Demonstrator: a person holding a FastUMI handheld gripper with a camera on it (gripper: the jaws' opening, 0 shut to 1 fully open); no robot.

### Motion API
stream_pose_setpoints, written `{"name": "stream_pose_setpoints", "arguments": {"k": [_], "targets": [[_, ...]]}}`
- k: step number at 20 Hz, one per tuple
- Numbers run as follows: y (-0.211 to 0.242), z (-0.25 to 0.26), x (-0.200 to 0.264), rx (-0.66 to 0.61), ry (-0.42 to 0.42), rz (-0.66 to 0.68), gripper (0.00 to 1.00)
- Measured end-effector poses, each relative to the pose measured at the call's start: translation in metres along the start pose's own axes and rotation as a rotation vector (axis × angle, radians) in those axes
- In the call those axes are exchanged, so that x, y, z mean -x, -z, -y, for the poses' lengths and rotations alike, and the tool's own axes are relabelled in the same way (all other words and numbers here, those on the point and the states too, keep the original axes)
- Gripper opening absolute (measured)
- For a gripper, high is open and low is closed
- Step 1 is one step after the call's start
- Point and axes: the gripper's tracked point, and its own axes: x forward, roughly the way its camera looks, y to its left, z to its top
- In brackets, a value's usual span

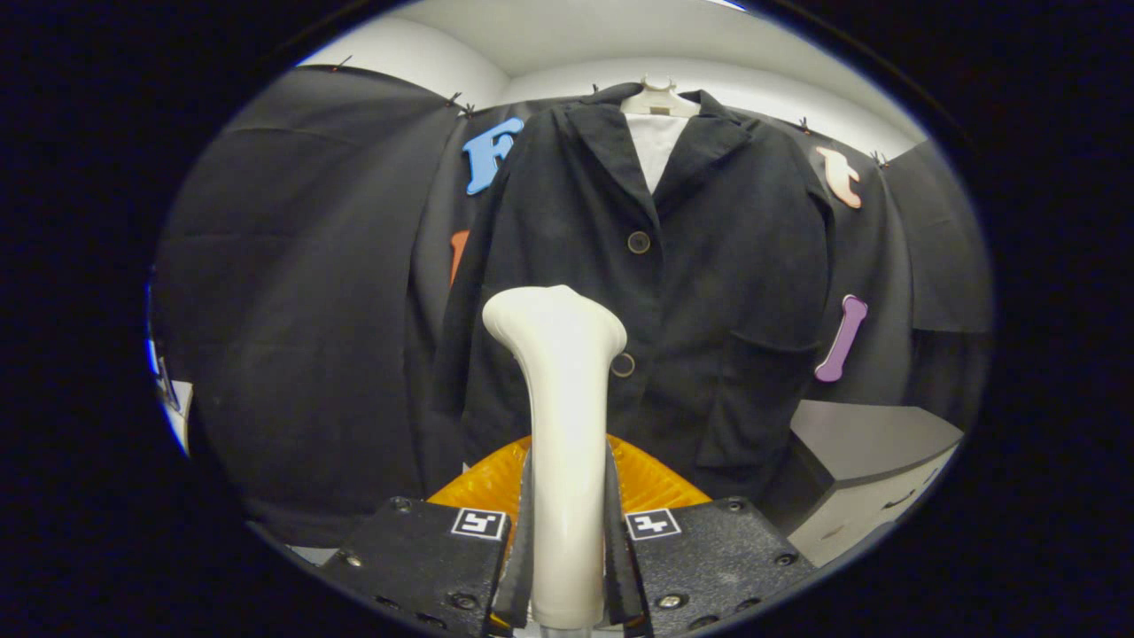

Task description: Iron the clothes twice with a garment steamer, once on the left side and once on the right side.

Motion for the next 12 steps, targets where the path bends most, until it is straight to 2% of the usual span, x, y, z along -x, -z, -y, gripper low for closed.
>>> {"name": "stream_pose_setpoints", "arguments": {"k": [6,12], "targets": [[0.054,-0.006,0.013,0.016,-0.025,-0.115,0.36],[0.088,0.000,0.013,-0.008,-0.022,-0.232,0.36]]}}
